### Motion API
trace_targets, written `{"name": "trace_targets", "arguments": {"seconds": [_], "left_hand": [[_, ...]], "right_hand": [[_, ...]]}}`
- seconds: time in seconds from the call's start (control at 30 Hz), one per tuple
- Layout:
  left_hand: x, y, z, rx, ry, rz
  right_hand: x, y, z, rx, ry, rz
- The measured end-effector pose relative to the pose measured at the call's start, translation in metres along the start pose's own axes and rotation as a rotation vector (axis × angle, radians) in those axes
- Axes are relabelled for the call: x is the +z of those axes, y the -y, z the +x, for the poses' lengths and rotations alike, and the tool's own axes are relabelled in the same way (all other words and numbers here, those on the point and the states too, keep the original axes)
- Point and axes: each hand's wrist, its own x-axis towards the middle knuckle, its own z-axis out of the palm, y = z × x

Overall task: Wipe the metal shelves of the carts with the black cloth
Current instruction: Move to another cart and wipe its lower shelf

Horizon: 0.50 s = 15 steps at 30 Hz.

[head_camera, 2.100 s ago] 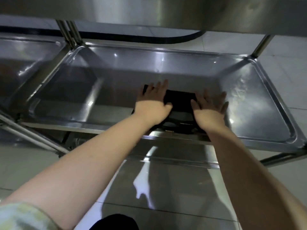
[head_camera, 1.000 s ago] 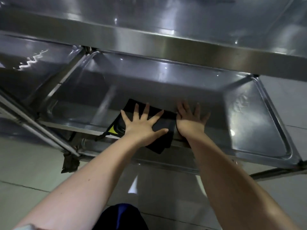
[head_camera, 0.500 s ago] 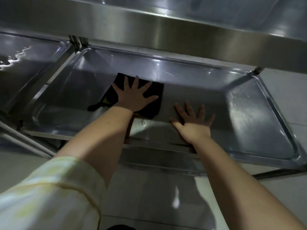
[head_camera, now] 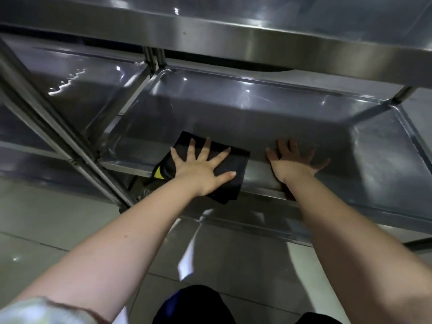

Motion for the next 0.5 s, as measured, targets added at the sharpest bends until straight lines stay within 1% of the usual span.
{"name": "trace_targets", "arguments": {"seconds": [0.1,0.13,0.27,0.5], "left_hand": [[0.002,-0.002,0.0,0.004,-0.009,-0.034],[0.002,0.003,-0.001,0.011,-0.018,-0.048],[-0.002,0.031,0.005,-0.022,0.003,-0.078],[-0.019,0.089,0.062,-0.168,-0.096,-0.065]], "right_hand": [[0.002,0.039,-0.007,-0.165,-0.067,0.054],[0.005,0.048,-0.009,-0.181,-0.068,0.059],[0.016,0.05,-0.012,-0.143,-0.025,0.018],[0.019,0.055,-0.009,-0.188,-0.039,-0.08]]}}
